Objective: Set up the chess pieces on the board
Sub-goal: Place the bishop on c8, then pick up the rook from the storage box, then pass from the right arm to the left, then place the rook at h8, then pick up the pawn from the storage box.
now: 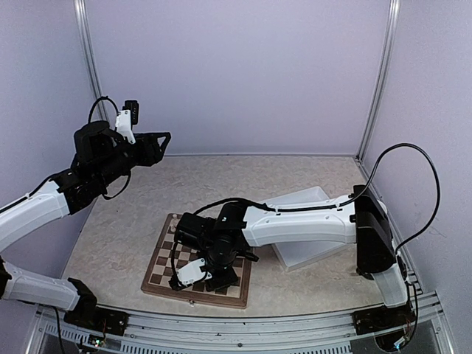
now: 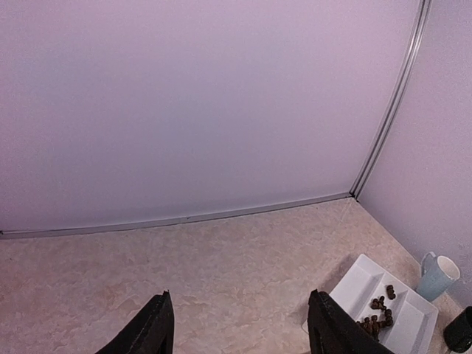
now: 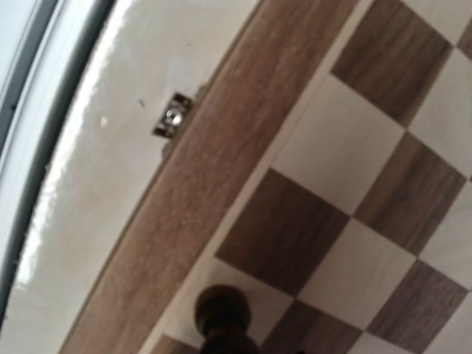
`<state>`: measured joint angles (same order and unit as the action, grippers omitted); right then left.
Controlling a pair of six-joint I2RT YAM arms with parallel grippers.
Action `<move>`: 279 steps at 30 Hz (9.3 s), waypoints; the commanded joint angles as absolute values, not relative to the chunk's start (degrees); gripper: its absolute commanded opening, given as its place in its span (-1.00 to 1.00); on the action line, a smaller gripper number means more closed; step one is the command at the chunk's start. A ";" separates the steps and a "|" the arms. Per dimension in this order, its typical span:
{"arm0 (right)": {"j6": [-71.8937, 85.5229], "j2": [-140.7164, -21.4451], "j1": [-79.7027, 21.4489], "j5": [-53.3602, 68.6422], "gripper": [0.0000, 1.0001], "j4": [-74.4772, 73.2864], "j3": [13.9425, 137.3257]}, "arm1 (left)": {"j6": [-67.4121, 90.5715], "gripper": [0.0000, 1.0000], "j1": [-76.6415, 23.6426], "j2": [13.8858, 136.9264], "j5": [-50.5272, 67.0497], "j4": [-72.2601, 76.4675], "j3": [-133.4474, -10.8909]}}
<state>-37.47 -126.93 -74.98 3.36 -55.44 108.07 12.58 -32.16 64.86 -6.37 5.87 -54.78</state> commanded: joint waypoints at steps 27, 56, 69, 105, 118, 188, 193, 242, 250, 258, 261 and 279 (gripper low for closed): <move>-35.98 -97.92 -29.66 14.31 -0.46 -44.26 80.76 | 11.35 0.23 -30.86 70.76 -3.88 5.11 -56.20; -27.24 -110.57 -27.86 25.92 -0.52 -45.65 80.99 | 12.08 0.22 -29.53 74.47 -0.35 3.34 -57.79; -22.99 -116.05 -29.36 19.17 -0.50 -45.61 84.17 | 12.84 0.22 -29.27 75.30 1.01 2.75 -58.27; -24.01 -112.89 -36.12 4.23 -0.23 -40.75 74.61 | 14.83 0.23 -27.32 76.58 5.29 1.90 -59.50; -24.70 -109.18 -33.85 12.56 -0.79 -37.17 73.03 | 16.23 0.21 -27.04 79.69 13.34 5.34 -58.80; -29.44 -95.79 -24.35 31.55 -0.84 -23.34 59.89 | 28.19 -1.00 -56.73 85.34 -12.13 -32.88 -63.60; -29.88 -96.15 -24.26 32.24 -0.84 -23.36 60.22 | 40.47 -1.00 -60.50 78.39 -13.99 -38.10 -53.85; -30.72 -94.87 -24.26 32.04 -0.82 -23.67 59.59 | 57.56 -0.41 -64.01 68.44 -19.05 -46.48 -38.57; -31.47 -94.64 -24.26 32.70 -0.81 -24.15 59.37 | 52.36 -0.19 -63.88 70.64 -21.70 -46.12 -47.49; -32.32 -102.01 -24.28 27.65 -0.80 -29.30 63.11 | 37.51 -0.14 -60.43 79.83 -20.63 -33.83 -59.48; -32.38 -102.36 -24.30 26.88 -0.80 -30.06 64.15 | 33.41 -0.14 -59.05 84.12 -17.33 -27.69 -61.65; -40.26 -97.03 -27.39 25.23 -0.76 -42.06 62.47 | 27.10 -0.14 -53.31 96.31 -1.70 -7.96 -65.84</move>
